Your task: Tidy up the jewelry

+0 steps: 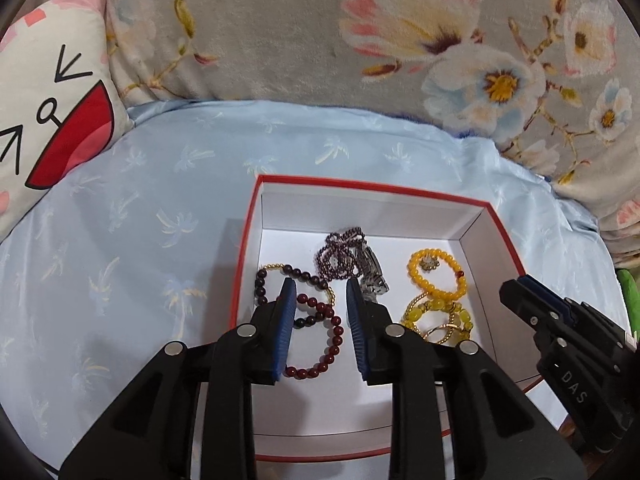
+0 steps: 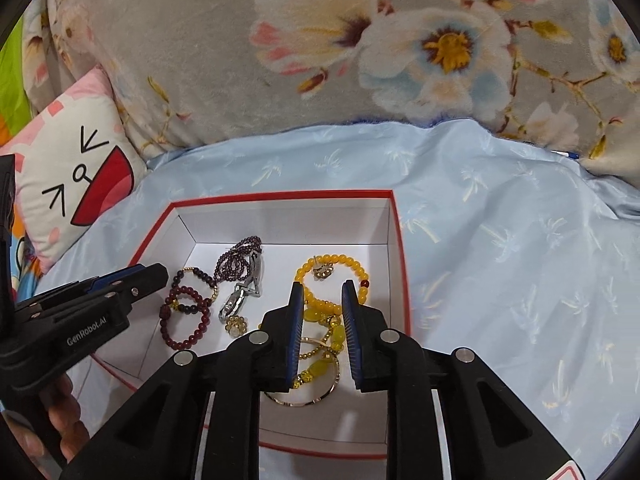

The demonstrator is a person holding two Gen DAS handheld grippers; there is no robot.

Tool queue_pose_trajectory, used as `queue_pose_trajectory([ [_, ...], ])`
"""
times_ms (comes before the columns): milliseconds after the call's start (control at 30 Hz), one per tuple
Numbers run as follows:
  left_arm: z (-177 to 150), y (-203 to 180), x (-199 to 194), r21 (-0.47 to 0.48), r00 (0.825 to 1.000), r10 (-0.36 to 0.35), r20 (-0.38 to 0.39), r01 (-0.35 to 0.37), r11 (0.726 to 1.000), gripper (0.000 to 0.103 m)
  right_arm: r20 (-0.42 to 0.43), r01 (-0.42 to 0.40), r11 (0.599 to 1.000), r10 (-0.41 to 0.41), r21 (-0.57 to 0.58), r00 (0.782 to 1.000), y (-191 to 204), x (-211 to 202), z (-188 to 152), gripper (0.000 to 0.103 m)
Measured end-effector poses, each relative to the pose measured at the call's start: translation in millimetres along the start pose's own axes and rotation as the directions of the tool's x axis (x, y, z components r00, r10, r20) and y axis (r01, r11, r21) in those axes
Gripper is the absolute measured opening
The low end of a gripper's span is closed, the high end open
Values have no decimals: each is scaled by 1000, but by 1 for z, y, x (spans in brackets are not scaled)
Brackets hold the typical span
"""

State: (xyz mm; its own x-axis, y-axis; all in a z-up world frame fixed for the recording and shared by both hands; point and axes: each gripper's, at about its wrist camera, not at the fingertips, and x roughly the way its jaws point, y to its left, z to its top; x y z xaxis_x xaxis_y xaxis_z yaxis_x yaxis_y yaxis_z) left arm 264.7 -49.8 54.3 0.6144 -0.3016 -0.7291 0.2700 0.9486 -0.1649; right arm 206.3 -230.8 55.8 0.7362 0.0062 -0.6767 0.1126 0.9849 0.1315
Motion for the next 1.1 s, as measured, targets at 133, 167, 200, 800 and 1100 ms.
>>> queue_pose_trajectory([
  [133,0,-1,-16,22,998,43,52,-45,999,25,19,-10,1000,9,16,1000,-3,-15,-3,23],
  [167,-1,-2,-20,31,997,53,62,-55,998,25,24,-11,1000,10,20,1000,-3,-18,-4,26],
  [200,-2,-4,-24,44,994,73,75,-77,996,25,28,-11,1000,11,24,1000,-3,-21,-6,27],
  [800,-56,-33,-63,107,983,163,88,-172,979,25,31,32,999,-32,23,999,21,-68,-52,28],
  [1100,-75,-44,-73,111,986,153,70,-160,981,37,50,91,996,-92,4,995,29,-85,-69,54],
])
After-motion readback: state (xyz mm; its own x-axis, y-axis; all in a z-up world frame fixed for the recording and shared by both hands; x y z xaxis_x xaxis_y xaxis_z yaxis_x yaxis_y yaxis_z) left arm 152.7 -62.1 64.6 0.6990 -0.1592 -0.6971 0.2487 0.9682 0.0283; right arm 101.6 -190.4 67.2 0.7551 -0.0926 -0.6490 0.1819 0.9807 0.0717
